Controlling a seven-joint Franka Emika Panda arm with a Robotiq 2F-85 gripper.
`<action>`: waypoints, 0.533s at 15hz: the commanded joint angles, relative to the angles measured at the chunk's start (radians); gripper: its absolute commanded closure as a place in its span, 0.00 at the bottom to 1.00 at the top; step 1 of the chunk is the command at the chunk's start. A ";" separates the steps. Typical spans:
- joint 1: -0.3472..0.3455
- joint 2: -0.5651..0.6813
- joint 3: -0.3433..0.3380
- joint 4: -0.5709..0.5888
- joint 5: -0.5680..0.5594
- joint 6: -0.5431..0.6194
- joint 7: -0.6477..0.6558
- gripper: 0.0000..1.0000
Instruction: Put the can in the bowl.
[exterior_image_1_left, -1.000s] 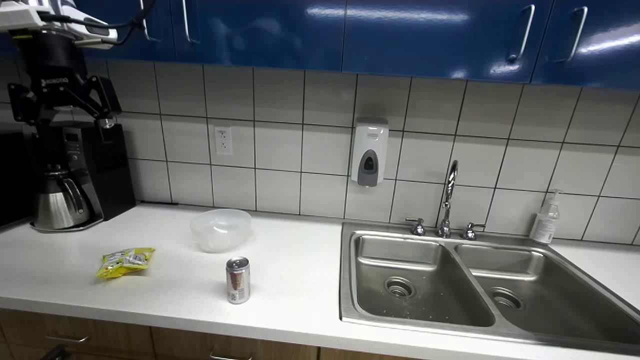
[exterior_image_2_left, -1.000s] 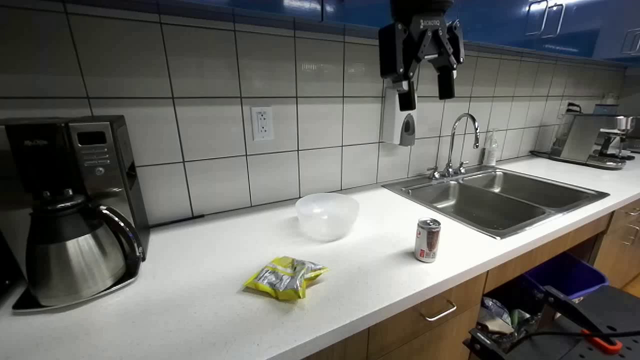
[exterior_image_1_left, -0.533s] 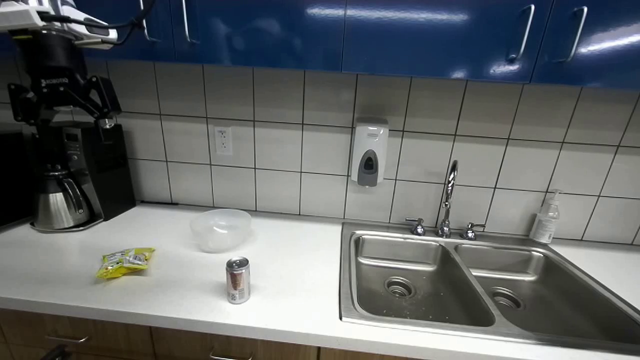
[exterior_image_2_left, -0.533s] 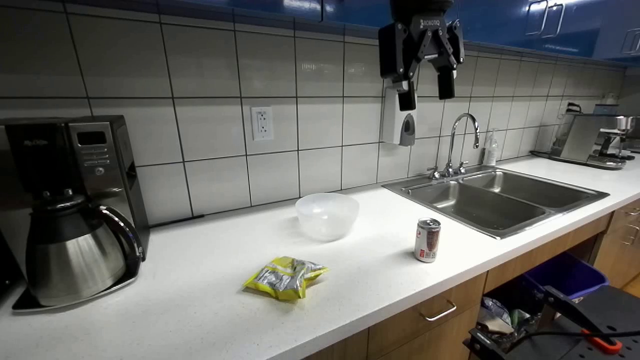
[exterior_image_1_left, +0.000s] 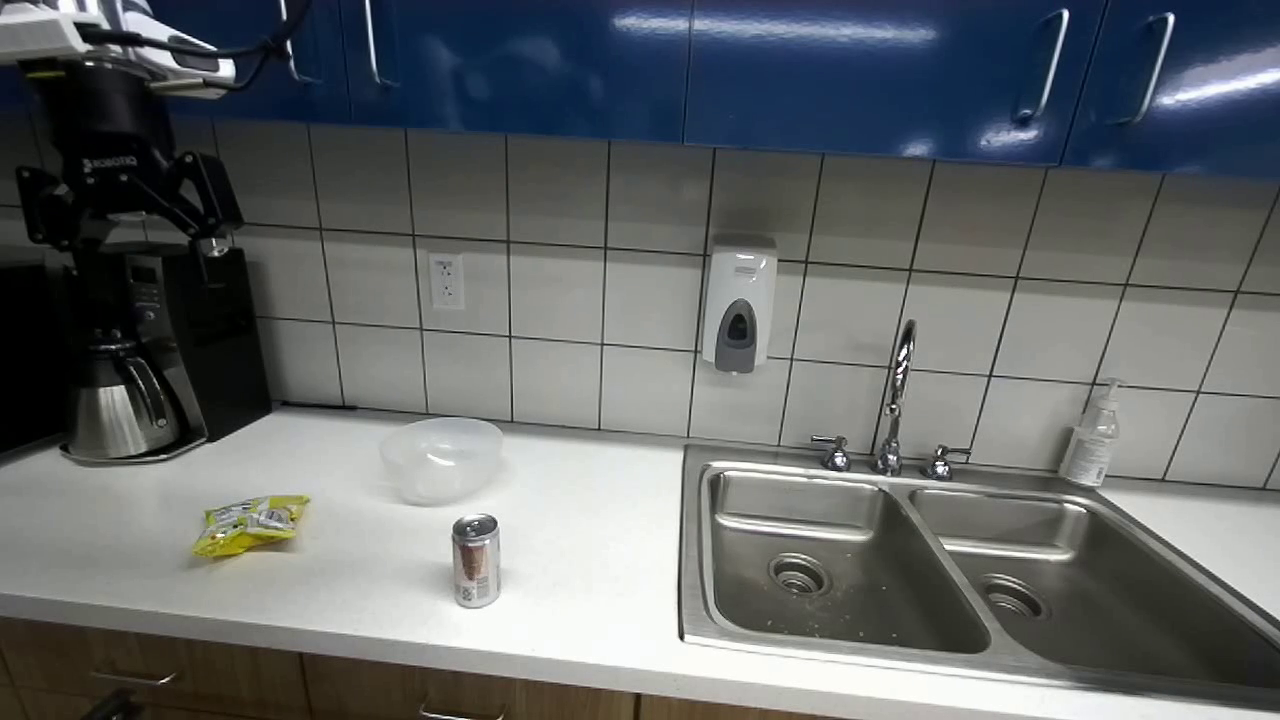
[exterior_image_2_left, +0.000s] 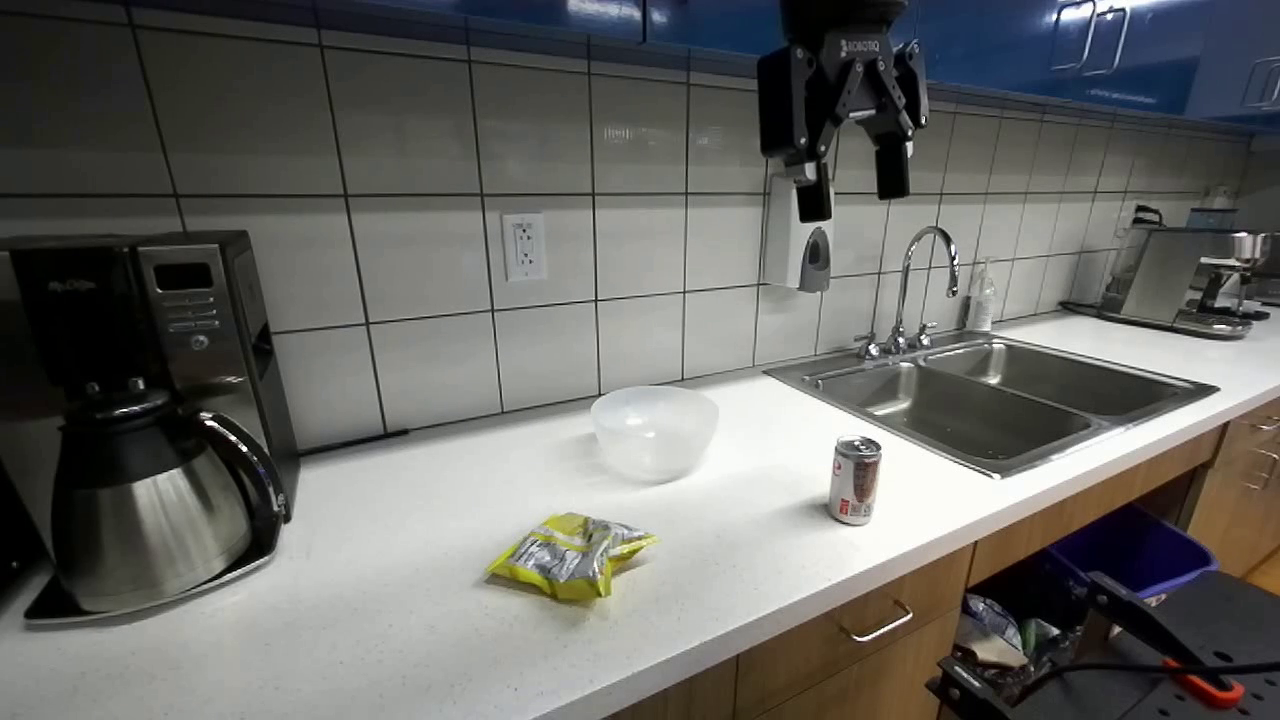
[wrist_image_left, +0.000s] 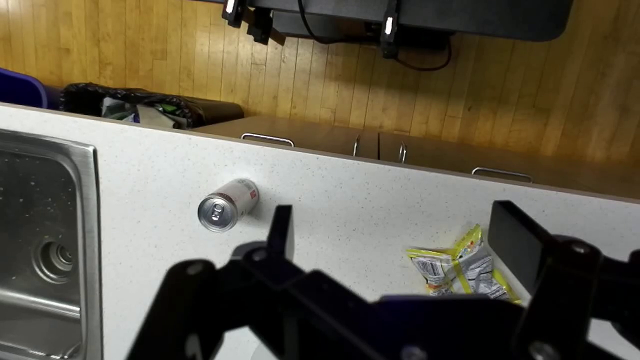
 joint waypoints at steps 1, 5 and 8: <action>0.003 0.019 -0.015 -0.019 -0.028 0.027 0.022 0.00; -0.013 0.041 -0.038 -0.054 -0.051 0.065 0.030 0.00; -0.034 0.066 -0.063 -0.073 -0.076 0.110 0.046 0.00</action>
